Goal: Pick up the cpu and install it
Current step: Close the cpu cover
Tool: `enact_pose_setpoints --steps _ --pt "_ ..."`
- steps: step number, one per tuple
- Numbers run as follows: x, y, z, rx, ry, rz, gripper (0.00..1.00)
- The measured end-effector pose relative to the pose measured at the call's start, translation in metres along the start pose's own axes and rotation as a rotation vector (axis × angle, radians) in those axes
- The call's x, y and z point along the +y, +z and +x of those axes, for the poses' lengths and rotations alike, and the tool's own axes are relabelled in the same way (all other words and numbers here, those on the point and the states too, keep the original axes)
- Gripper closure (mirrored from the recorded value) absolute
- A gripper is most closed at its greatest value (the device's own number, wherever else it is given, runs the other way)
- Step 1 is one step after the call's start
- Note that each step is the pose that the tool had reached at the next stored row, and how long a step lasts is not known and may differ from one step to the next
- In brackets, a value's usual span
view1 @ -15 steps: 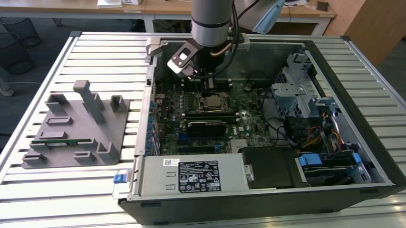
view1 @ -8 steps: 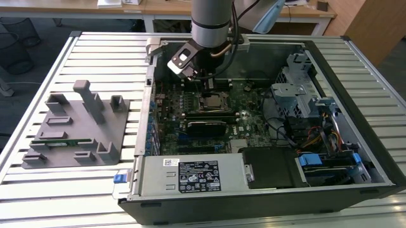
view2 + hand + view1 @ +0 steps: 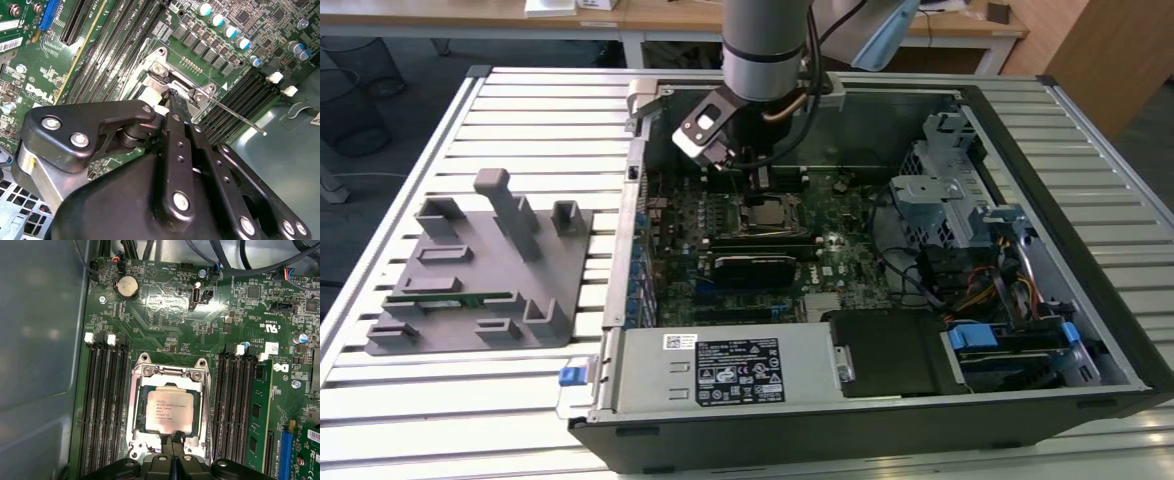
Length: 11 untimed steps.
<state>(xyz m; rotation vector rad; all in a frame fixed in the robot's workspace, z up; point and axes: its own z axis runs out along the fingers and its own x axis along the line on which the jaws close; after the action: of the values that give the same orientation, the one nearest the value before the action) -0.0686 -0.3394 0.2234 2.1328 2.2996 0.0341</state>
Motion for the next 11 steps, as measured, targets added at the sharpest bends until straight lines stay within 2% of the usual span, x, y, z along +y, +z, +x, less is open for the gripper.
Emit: enact_pose_setpoints --steps 11 --pt "-0.0001 0.0028 0.0 0.0001 0.0 -0.0001 0.89"
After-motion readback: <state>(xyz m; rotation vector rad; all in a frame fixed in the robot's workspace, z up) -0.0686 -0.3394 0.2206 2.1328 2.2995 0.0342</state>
